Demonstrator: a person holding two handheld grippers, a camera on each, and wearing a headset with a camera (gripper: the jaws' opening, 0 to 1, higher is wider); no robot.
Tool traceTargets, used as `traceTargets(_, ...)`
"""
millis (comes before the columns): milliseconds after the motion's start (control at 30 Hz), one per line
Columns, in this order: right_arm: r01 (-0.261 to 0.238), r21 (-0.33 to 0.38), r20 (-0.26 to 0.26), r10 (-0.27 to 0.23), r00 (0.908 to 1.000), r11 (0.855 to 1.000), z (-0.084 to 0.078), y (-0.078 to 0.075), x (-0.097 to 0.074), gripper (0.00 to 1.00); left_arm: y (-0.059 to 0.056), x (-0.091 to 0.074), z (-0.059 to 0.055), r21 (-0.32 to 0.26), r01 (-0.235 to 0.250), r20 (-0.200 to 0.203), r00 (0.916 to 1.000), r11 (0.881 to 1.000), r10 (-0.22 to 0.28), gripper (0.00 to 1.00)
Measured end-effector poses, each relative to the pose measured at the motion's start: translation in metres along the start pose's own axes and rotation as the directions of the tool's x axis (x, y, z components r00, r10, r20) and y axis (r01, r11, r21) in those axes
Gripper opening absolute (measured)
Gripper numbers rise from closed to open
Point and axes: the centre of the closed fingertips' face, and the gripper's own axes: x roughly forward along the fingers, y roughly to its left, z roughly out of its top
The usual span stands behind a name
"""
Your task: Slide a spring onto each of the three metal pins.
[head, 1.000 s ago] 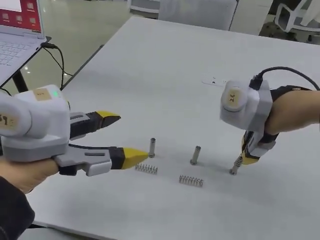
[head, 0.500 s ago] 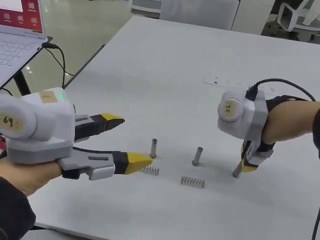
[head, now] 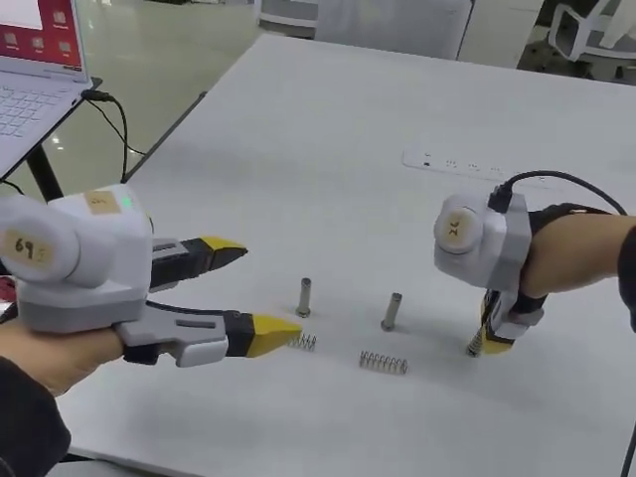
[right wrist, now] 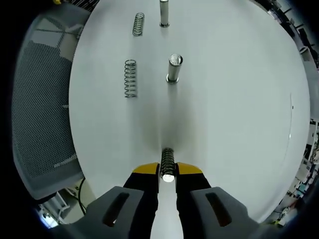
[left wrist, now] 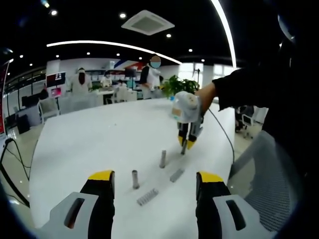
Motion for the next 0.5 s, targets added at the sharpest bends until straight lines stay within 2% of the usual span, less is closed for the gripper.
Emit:
traceTargets(267, 0.006, 0.022, 0.042, -0.007, 0.9991, 1.0, -0.002, 0.003, -0.009, 0.16, -0.003, 0.002, -0.003, 0.003, 0.014, -0.012, 0.9998, 1.0, -0.013, 0.62)
traceTargets(500, 0.052, 0.073, 0.103, -0.059, 0.9929, 0.996, -0.008, 0.0, -0.03, 0.18, -0.005, 0.003, -0.004, 0.006, 0.021, -0.016, 0.9997, 1.0, -0.021, 0.61)
